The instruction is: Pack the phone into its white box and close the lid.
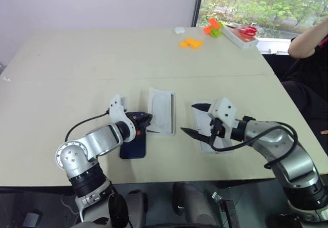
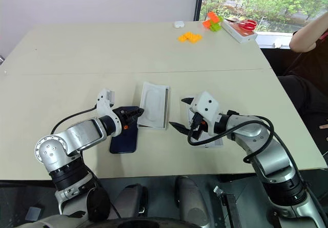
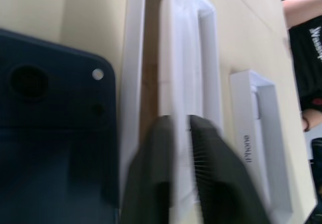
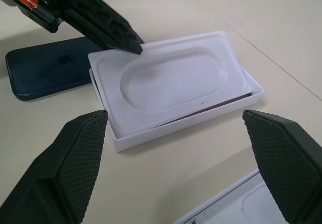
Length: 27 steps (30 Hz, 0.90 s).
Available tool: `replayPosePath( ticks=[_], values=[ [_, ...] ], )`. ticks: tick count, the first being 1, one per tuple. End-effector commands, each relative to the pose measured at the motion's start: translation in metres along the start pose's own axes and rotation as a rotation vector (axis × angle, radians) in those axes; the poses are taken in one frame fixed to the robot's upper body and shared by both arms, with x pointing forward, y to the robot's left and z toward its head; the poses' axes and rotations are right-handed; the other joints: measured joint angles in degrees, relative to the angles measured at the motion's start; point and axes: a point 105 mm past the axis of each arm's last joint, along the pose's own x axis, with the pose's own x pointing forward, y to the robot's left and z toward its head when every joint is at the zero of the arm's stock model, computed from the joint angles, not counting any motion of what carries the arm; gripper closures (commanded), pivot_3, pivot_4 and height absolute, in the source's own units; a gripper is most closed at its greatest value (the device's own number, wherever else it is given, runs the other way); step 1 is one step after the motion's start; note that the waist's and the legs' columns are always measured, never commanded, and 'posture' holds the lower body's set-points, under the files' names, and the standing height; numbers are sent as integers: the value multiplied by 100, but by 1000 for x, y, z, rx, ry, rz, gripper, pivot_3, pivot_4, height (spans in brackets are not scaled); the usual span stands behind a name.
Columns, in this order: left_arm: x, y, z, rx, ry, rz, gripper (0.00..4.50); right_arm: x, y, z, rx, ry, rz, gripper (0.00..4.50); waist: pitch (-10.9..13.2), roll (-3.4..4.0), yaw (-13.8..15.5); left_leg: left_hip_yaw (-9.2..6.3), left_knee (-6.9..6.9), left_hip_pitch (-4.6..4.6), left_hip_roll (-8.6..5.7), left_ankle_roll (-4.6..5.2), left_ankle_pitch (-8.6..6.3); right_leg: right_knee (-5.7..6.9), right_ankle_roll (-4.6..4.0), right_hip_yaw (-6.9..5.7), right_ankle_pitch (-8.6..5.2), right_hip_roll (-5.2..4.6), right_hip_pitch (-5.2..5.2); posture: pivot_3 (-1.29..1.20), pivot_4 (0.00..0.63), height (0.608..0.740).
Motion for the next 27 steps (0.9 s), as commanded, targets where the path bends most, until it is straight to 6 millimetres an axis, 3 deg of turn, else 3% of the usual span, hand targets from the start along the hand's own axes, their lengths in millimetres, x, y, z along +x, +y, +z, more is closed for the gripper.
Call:
replayPosePath(
  ticks=[1,4,13,16,20,22,23,27],
  values=[
    [-2,-12,0,-3,4,-55,1673,0,0,10,-33,-37,-1,0,0,0,2,0,0,0,0,0,0,0,0,0,0,-1,0,0,150,739],
    [-8,-17,1,-8,17,-97,141,0,0,11,-35,-39,-1,0,0,0,1,-2,0,2,0,-4,2,0,-2,2,1,-3,-1,0,150,739],
    [-38,-27,32,73,-38,-180,141,1,-1,13,-37,-43,3,0,0,2,2,0,-3,6,0,-9,5,-1,-24,-2,6,-3,-2,0,150,739],
    [-56,-18,59,182,-140,-138,141,5,-1,16,-29,-52,4,0,2,0,-21,1,-3,8,0,-11,6,-2,-24,-5,5,-4,-6,0,150,739],
    [-70,20,79,517,-205,115,141,11,-3,21,-8,-66,2,0,3,2,-22,3,-11,9,1,-14,8,-4,-18,-5,-2,3,-9,0,150,739],
    [-82,21,89,721,-337,114,103,20,-2,27,8,-81,10,512,5,7,-71,7,-13,16,5,-15,9,-9,-19,-2,-2,6,-17,0,150,739],
    [-85,21,85,839,-337,94,103,26,-1,31,25,-87,13,779,9,13,-54,19,-17,15,5,-19,10,-10,-24,7,1,6,-25,0,150,739],
    [-89,41,55,1001,-193,7,103,52,3,36,60,-56,35,2778,9,10,-34,22,-17,-8,12,-23,13,-11,-37,6,8,4,-53,0,150,739]
  ],
)
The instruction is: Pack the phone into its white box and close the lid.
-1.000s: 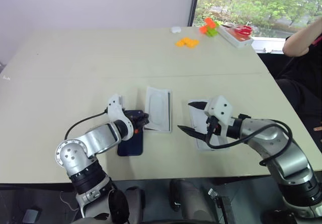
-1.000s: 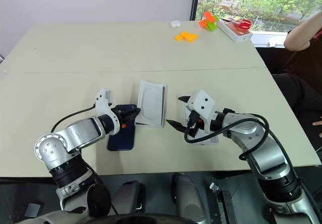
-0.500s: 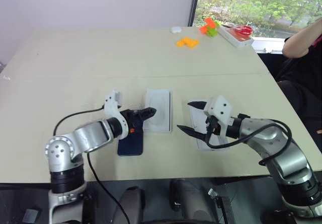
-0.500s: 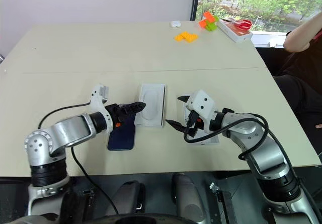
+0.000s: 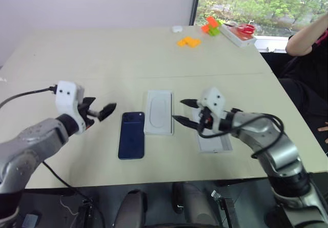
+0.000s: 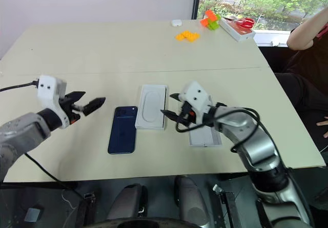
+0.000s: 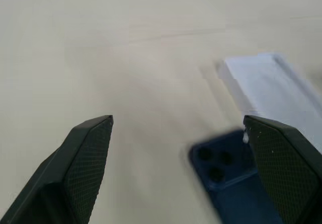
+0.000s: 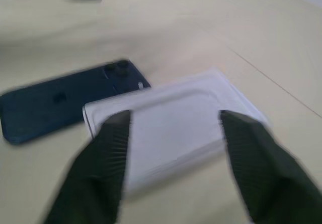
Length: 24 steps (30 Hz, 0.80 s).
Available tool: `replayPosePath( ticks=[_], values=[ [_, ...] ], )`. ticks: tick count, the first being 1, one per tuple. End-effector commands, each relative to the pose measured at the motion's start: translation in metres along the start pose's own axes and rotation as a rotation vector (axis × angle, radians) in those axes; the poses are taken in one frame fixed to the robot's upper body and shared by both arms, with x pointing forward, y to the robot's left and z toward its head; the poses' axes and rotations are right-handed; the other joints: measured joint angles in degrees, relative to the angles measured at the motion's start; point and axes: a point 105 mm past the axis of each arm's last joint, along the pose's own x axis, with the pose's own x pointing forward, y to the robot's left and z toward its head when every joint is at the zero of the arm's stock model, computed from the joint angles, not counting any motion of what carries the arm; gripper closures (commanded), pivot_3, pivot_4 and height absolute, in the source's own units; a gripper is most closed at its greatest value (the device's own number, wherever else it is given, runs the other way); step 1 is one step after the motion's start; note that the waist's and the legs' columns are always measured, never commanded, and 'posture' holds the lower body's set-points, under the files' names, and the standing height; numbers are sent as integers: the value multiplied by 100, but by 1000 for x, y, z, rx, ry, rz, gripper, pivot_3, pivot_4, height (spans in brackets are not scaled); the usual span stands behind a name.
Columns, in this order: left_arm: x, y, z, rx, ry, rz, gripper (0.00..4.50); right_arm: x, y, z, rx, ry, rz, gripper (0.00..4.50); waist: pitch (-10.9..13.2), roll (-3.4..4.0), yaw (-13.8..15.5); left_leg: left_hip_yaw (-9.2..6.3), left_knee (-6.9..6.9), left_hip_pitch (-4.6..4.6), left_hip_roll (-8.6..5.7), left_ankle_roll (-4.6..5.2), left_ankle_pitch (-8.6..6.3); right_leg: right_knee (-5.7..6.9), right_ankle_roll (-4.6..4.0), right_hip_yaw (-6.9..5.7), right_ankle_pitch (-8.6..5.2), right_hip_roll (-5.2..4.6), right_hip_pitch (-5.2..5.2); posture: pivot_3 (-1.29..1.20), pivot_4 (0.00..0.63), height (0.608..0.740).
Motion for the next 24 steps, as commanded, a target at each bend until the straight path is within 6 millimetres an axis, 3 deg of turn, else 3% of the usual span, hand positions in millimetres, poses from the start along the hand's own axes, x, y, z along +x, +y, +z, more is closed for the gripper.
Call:
replayPosePath(
  ticks=[1,3,4,14,24],
  values=[
    [-8,-11,-7,139,-16,-135,103,18,4,4,3,24,9,3226,0,-1,16,-1,0,-4,1,1,0,0,4,0,-2,0,-4,0,150,739],
    [-13,-11,-19,151,10,-175,103,29,2,4,4,46,-11,4248,-1,-3,39,-4,0,-19,8,1,0,-1,5,-5,-4,0,-17,0,150,739],
    [-17,-12,-24,149,23,-199,103,36,-3,2,21,67,-49,4467,-2,-4,23,-2,0,-26,9,1,0,-1,6,-5,-4,-1,-25,0,150,739],
    [-36,-22,-27,88,17,-347,103,86,-26,-13,61,214,-196,4467,-1,-3,-15,-6,2,-95,22,4,-1,10,-5,-11,27,11,-94,0,150,739],
    [-37,-24,-33,73,18,-319,103,101,-36,-37,225,342,-248,4467,-3,-1,-30,-5,5,-91,31,5,0,15,-5,-12,35,11,-91,0,150,739]
  ],
)
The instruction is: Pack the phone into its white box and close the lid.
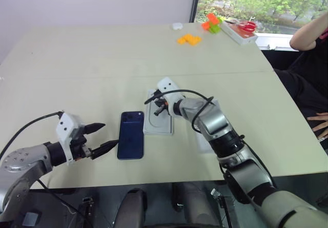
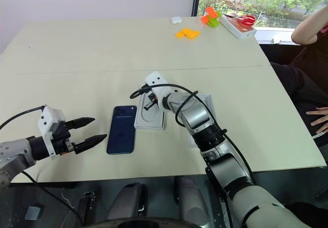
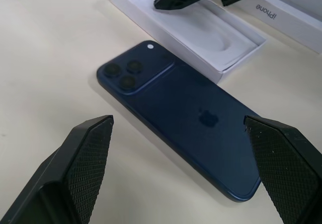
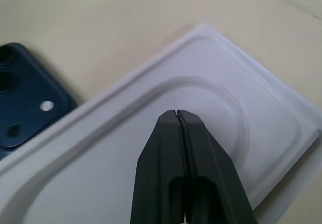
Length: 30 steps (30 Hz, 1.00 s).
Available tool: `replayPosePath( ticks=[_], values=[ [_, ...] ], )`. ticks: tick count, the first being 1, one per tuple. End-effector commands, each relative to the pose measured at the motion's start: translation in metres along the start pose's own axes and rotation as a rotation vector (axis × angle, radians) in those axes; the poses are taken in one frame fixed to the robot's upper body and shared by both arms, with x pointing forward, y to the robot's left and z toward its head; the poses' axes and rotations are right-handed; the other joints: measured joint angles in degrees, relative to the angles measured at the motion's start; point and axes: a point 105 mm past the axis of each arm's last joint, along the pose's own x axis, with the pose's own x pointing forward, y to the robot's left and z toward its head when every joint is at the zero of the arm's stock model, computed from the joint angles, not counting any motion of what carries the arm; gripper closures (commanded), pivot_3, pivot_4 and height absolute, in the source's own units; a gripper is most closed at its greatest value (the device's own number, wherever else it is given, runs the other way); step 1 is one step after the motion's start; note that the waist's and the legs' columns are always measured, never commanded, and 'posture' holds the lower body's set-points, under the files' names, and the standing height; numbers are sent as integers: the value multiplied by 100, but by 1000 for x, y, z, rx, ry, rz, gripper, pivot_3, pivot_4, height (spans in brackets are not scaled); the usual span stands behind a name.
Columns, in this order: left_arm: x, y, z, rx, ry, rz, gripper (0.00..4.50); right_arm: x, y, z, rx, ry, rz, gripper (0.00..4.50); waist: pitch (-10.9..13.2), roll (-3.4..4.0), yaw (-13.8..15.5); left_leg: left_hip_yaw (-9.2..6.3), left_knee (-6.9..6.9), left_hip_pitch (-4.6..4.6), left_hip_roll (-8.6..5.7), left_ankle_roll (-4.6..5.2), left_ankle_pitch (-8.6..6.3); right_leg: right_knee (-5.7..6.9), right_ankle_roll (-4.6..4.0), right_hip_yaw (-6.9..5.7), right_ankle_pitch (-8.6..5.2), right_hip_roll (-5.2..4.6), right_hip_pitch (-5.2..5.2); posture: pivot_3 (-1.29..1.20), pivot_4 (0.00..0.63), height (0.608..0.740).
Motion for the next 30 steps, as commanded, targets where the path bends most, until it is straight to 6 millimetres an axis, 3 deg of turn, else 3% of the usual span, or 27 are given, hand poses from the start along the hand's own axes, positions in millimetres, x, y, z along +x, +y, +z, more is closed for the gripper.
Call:
replayPosePath(
  ticks=[1,11,14,17,22,27,30],
  values=[
    [-3,-1,9,33,-25,13,103,-2,-6,2,19,27,-25,4467,-2,0,0,0,0,1,0,0,0,1,0,0,0,0,1,0,150,739],
    [0,-3,9,33,-36,25,103,-22,-8,-13,-44,102,-47,4467,-4,1,16,-4,1,4,0,0,0,2,0,-4,0,1,5,0,150,739],
    [2,-3,10,31,-43,18,103,-24,-6,-5,-50,62,-42,4467,-4,0,13,-4,1,4,-1,0,0,2,0,-4,0,2,5,0,150,739],
    [4,-2,12,27,-51,20,103,-30,0,17,-142,-70,-11,4467,-3,1,13,-4,2,4,-2,0,0,2,0,-5,1,5,5,0,150,739],
    [-4,13,6,-50,-34,114,103,-63,22,32,-302,-258,136,4467,-3,1,6,-4,1,2,-3,1,0,1,3,-5,1,5,3,0,150,739],
    [-13,23,0,-181,-6,195,103,-86,40,21,-405,-284,251,4467,-4,-1,5,-6,2,5,0,3,-1,3,4,-6,1,6,5,0,150,739],
    [-15,22,-17,-255,108,210,52,-98,55,9,-424,-255,350,4498,-4,-1,9,-5,6,11,-1,2,-1,5,4,-6,-1,7,10,0,150,739]
  ],
)
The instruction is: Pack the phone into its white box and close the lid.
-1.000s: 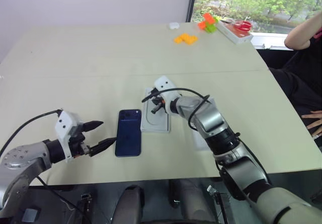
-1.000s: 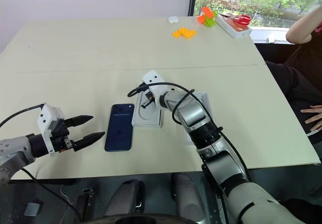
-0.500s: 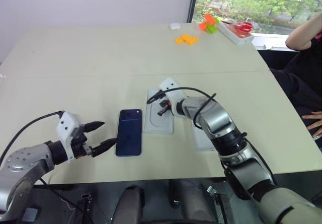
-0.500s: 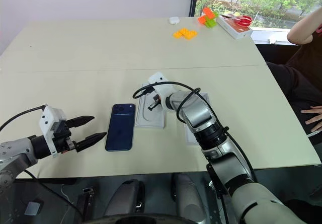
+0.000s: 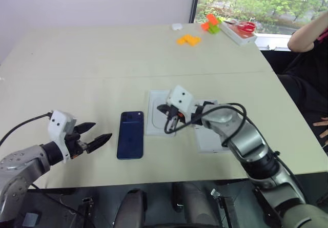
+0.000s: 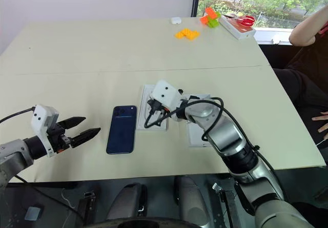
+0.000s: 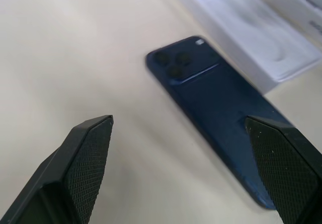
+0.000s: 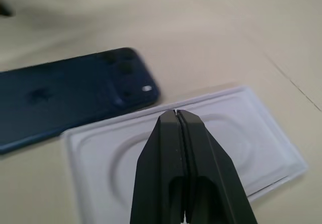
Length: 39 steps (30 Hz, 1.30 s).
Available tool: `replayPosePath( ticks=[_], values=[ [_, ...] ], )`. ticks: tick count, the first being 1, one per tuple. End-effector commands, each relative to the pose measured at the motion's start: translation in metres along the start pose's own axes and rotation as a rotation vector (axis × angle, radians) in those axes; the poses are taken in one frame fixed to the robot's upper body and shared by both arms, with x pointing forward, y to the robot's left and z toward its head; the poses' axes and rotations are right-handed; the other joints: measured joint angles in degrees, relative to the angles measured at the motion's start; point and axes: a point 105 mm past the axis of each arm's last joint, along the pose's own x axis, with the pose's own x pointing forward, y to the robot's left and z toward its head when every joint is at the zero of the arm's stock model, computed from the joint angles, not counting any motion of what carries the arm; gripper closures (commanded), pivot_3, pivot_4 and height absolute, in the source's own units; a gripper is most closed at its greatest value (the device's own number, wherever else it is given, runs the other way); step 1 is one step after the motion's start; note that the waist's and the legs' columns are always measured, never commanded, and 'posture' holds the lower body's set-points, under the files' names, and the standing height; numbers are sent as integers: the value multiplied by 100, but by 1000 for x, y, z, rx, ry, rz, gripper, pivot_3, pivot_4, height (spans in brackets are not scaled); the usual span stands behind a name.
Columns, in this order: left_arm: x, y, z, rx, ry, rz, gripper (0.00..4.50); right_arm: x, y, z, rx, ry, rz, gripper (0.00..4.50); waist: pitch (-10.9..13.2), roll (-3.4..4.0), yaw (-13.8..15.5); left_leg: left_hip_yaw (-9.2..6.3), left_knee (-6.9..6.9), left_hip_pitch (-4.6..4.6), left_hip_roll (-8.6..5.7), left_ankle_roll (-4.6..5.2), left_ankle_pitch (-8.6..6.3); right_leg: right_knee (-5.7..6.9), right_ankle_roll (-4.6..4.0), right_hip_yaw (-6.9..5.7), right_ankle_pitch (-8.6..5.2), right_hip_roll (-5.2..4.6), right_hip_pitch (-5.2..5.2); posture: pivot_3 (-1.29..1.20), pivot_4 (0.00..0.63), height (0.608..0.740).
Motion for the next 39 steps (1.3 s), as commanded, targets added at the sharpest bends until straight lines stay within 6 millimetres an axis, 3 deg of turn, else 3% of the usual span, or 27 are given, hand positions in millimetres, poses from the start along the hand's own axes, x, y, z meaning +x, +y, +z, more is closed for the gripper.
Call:
replayPosePath(
  ticks=[1,5,7,16,26,39],
  values=[
    [-4,1,-7,-96,79,14,52,-12,29,12,-51,-35,144,4498,0,0,-1,0,0,8,-1,0,0,0,3,0,-3,3,7,0,150,739],
    [-1,-8,-4,-214,111,-33,52,-21,49,3,-51,16,249,4498,0,-2,9,-2,1,26,1,0,0,1,-1,-2,-19,6,22,0,150,739],
    [-2,-12,-16,-240,254,-51,52,-20,53,0,-42,38,267,4498,0,-3,7,-2,0,47,1,0,0,2,-3,-1,-20,7,38,0,150,739],
    [11,-20,-15,-415,349,-118,52,8,64,-19,74,210,275,4498,-1,-4,-10,-1,-6,74,-1,0,0,10,-4,6,-20,7,56,0,150,739],
    [25,-27,-14,-456,350,-142,52,42,58,-22,129,289,189,4498,-6,-6,32,-2,-5,77,-14,-1,1,9,-25,9,-8,-7,66,0,150,739],
    [41,-44,-16,-499,335,-204,52,54,51,-31,93,315,145,4498,-33,-11,22,-6,-5,95,-18,-1,0,-1,-22,4,-9,-9,95,0,150,739]
  ],
)
